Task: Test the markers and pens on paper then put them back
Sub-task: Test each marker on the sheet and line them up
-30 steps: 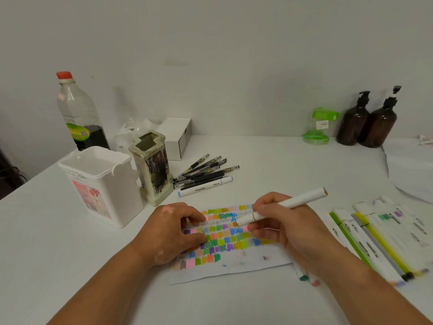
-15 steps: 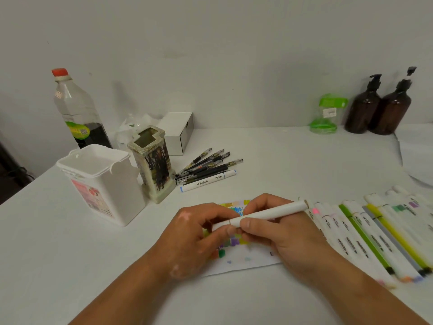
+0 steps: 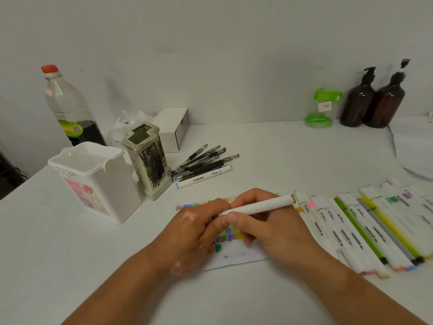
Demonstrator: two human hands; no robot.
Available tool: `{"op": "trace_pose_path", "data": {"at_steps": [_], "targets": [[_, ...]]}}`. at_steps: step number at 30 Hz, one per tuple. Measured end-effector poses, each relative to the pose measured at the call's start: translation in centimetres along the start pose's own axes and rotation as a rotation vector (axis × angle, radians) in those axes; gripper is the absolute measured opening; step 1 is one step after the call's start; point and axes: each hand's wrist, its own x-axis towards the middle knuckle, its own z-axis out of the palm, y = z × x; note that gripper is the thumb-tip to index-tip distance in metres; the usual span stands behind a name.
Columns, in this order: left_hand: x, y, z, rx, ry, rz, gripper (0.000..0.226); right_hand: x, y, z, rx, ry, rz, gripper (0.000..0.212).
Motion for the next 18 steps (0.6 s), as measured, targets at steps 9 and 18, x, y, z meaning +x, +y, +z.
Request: {"op": "trace_pose_path", "data": {"at_steps": [9,18], "targets": [[-0.3,-1.3,-1.0,0.051,0.074,-0.114,0.028,0.3,0.5,-0.8,0.086,0.162,0.02,0.012],[-0.3,-2.6,-0.8,0.192,0.016,-0.229,0.028,-0.6,0.8,0.1,-0.135,-0.064,0.202,0.003]]}}
